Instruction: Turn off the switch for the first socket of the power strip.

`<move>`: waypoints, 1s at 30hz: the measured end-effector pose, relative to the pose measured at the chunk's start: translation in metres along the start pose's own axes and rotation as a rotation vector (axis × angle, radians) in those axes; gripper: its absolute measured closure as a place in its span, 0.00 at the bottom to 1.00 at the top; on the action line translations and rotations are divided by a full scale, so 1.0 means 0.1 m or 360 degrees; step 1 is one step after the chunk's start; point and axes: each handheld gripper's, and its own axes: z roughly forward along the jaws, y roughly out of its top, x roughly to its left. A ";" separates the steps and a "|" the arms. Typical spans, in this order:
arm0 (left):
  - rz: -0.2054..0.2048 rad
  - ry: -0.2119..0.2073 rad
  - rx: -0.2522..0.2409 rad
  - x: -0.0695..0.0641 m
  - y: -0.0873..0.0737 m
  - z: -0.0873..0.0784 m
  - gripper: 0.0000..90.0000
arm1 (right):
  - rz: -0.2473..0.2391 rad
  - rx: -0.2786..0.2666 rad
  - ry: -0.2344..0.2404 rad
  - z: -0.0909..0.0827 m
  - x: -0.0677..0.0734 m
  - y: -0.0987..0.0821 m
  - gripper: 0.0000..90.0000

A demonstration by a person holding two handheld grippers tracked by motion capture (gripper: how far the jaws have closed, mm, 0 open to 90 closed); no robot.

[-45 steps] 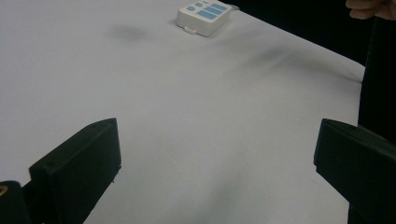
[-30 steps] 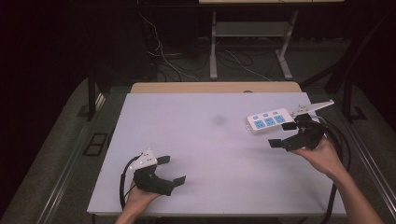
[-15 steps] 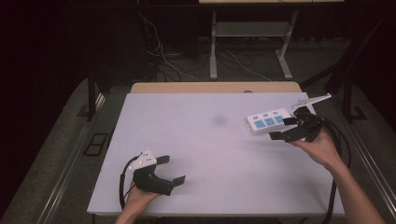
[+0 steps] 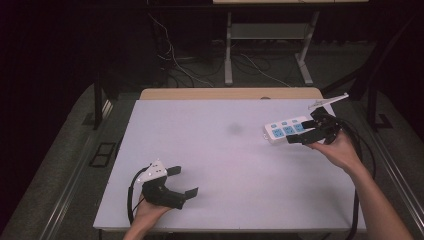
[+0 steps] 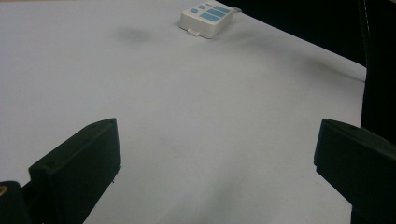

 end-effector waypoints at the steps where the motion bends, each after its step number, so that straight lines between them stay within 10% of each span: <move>1: 0.0000 0.0000 0.0000 0.00 0.00 0.00 0.00 | 0.0005 0.0003 -0.0001 0.00 -0.01 0.01 0.01; 30: 0.0003 0.0002 -0.0003 0.01 0.00 -0.01 0.00 | 0.0081 -0.0016 -0.0094 0.09 -0.41 0.32 0.01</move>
